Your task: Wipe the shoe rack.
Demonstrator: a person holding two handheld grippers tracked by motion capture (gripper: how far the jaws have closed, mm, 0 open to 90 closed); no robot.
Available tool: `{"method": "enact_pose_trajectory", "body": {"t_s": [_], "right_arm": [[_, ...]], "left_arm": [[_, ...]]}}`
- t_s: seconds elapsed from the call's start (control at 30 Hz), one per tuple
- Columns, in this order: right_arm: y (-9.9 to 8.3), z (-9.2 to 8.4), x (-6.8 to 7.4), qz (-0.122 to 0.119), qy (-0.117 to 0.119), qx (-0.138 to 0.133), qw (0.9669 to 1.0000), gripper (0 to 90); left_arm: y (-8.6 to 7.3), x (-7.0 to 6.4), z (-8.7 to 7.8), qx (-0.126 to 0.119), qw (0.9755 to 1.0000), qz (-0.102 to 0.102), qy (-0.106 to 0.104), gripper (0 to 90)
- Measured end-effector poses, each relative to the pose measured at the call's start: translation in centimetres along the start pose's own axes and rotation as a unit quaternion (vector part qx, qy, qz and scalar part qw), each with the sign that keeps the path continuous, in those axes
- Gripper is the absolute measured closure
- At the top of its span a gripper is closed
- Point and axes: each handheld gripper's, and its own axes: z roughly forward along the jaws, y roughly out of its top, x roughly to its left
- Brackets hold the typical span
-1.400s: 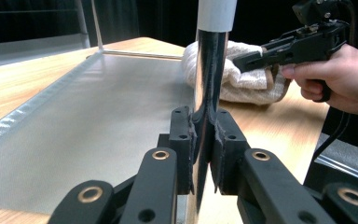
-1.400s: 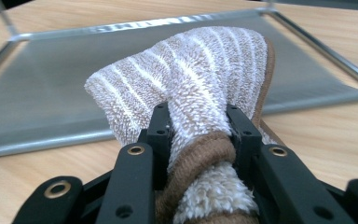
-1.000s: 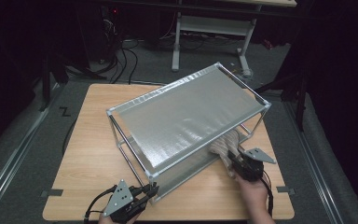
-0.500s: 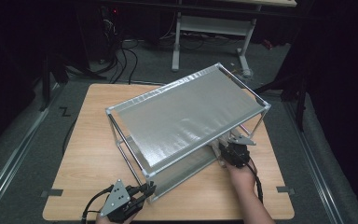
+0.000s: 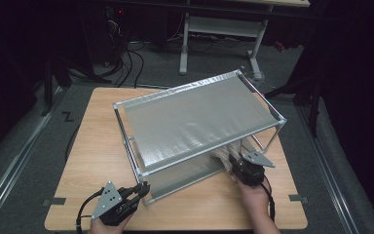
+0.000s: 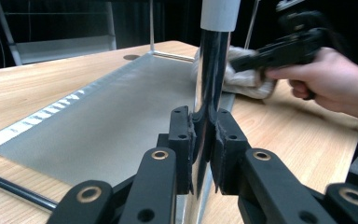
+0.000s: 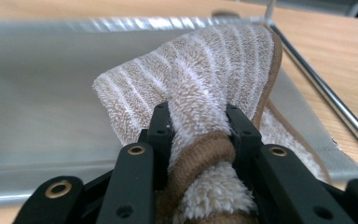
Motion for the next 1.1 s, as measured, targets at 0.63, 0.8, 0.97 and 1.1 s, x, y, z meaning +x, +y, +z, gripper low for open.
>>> {"method": "enact_pose_trajectory", "body": {"t_s": [0.63, 0.8, 0.97, 1.1], "right_arm": [[-1.3, -8.5, 0.2, 0.011, -0.014, -0.120, 0.9926, 68.3], [-0.8, -10.0, 0.0, 0.015, -0.014, -0.155, 0.9877, 68.4], [-0.3, -12.2, 0.1, 0.012, -0.024, -0.196, 0.9803, 68.7], [0.0, -12.9, 0.1, 0.013, -0.025, -0.213, 0.9766, 68.7]], "left_arm": [[-0.2, 0.1, -0.2, -0.003, 1.0000, 0.003, 0.000, 79.5], [-0.1, 0.1, -0.3, -0.002, 1.0000, 0.002, -0.003, 79.4], [-0.1, 0.1, -0.2, -0.002, 1.0000, 0.001, -0.004, 79.4], [-0.1, 0.1, -0.2, -0.002, 1.0000, 0.001, -0.004, 79.4]]}}
